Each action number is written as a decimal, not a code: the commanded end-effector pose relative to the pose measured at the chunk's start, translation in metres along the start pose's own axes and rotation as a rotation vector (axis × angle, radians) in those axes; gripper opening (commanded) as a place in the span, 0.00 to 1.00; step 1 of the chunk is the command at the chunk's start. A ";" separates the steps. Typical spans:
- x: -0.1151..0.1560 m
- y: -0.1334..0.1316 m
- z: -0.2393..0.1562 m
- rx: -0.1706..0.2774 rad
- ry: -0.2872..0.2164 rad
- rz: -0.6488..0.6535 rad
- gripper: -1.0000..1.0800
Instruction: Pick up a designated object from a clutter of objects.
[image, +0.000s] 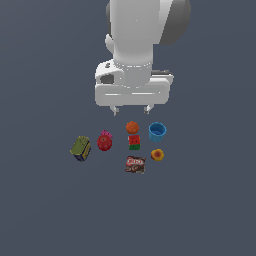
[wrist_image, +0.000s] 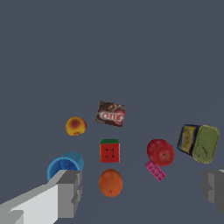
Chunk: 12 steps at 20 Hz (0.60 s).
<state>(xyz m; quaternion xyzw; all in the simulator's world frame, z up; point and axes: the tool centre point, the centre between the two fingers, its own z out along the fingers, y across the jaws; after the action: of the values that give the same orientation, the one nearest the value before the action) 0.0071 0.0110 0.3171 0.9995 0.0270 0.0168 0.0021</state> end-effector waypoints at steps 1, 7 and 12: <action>0.000 -0.001 0.012 0.000 -0.002 0.000 0.96; -0.004 -0.005 0.055 -0.001 -0.008 0.003 0.96; -0.014 -0.010 0.105 -0.001 -0.015 0.005 0.96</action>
<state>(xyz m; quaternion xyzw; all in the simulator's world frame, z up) -0.0004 0.0186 0.2272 0.9996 0.0250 0.0107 0.0028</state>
